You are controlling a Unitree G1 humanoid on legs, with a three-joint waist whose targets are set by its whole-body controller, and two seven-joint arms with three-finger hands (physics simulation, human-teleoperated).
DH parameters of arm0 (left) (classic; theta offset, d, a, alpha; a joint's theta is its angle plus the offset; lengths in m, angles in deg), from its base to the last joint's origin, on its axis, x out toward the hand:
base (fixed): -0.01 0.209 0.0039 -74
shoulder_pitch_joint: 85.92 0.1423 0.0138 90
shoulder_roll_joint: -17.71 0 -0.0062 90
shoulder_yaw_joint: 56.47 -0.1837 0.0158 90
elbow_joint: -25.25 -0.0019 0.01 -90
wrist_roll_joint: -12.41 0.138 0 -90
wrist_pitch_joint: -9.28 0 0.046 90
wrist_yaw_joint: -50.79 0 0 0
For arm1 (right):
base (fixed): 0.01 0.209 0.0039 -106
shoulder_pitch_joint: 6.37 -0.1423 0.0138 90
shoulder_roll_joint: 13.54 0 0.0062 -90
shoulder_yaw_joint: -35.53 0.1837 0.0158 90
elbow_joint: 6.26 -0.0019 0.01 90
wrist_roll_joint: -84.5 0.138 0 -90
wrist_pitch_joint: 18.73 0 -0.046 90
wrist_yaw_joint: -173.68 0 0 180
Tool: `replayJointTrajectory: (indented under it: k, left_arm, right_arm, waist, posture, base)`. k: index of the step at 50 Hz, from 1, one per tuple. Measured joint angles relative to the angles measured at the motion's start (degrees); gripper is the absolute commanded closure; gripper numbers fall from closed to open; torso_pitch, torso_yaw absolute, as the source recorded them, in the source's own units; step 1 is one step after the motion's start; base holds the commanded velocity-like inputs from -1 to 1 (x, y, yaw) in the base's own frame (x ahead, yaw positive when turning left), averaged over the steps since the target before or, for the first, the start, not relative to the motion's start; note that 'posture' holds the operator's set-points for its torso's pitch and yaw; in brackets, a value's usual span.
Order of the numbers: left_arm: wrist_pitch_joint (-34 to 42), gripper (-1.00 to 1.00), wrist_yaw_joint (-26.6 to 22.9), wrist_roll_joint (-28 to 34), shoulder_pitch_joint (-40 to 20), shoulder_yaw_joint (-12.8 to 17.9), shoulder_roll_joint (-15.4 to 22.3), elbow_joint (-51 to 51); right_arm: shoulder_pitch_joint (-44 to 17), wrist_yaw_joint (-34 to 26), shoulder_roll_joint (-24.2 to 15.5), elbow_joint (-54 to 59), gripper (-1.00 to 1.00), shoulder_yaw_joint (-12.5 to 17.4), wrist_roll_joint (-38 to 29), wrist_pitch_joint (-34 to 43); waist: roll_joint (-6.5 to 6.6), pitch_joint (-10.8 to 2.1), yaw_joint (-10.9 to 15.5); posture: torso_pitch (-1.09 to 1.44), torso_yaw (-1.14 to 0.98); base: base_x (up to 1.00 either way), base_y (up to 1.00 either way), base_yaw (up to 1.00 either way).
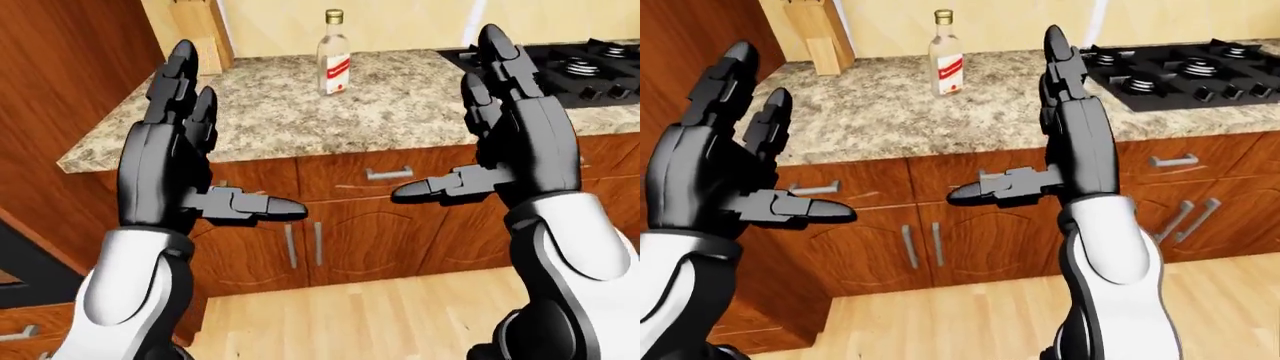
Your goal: Move the drinks to the dining counter.
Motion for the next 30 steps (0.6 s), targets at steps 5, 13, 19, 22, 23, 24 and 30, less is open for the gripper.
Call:
replayJointTrajectory:
  k: [5, 13, 19, 22, 23, 24, 30]
  left_arm:
    - [-0.08, -1.0, 0.23, -0.25, -1.23, -0.03, 0.31, 0.43]
    - [0.95, -1.0, 0.24, -1.87, -1.07, -1.31, 0.11, -0.39]
    - [-0.41, -1.0, 1.11, -2.48, -1.87, -0.34, 0.69, 1.02]
    - [-0.67, -1.0, 1.2, -2.84, -1.9, -0.27, 0.85, 0.58]
    - [-0.46, -1.0, 1.25, -2.84, -1.39, -0.03, 0.95, 0.06]
    - [0.1, -1.0, 1.41, -2.8, -0.94, 0.21, 0.9, -0.5]
    - [-0.28, -1.0, 1.6, -2.76, -2.0, 0.3, 1.11, 0.72]
  right_arm:
    - [-1.13, -0.06, -0.08, -0.33, -1.0, 0.39, -0.39, -0.5]
    - [-0.26, 0.11, -0.17, 0.49, -1.0, 1.37, -1.42, 0.46]
    - [-1.8, 0.07, -0.31, -1.17, -1.0, 1.2, -1.44, -0.29]
    - [-2.31, 0.15, -0.32, -0.65, -1.0, 1.17, -1.54, -0.01]
    - [-1.86, 0.1, 0.15, -0.27, -1.0, 0.75, -1.46, 0.22]
    - [-1.44, -0.07, 0.29, 0.2, -1.0, 0.27, -1.21, 0.68]
    - [-2.83, -0.1, -0.17, -0.67, -1.0, 0.93, -1.14, 0.47]
  waist:
    - [-2.7, -1.68, 1.41]
    - [-6.38, -0.09, 0.23]
    - [-3.23, -0.88, -1.08]
    - [-0.12, -1.35, -0.79]
    - [-0.52, -0.57, -0.42]
    - [-0.19, 0.6, -0.15]
    - [-1.18, -0.23, -0.17]
  posture:
    - [0.0, 0.0]
    - [0.0, 0.0]
    - [0.0, 0.0]
    - [0.0, 0.0]
    - [0.0, 0.0]
    - [0.0, 0.0]
    - [0.0, 0.0]
  base:
    - [0.59, 0.0, 0.0]
    - [0.6, 0.0, 0.0]
    - [0.54, 0.0, 0.0]
    - [0.48, 0.0, 0.0]
    - [0.47, 0.0, 0.0]
    - [0.44, 0.0, 0.0]
    - [0.1, 0.0, 0.0]
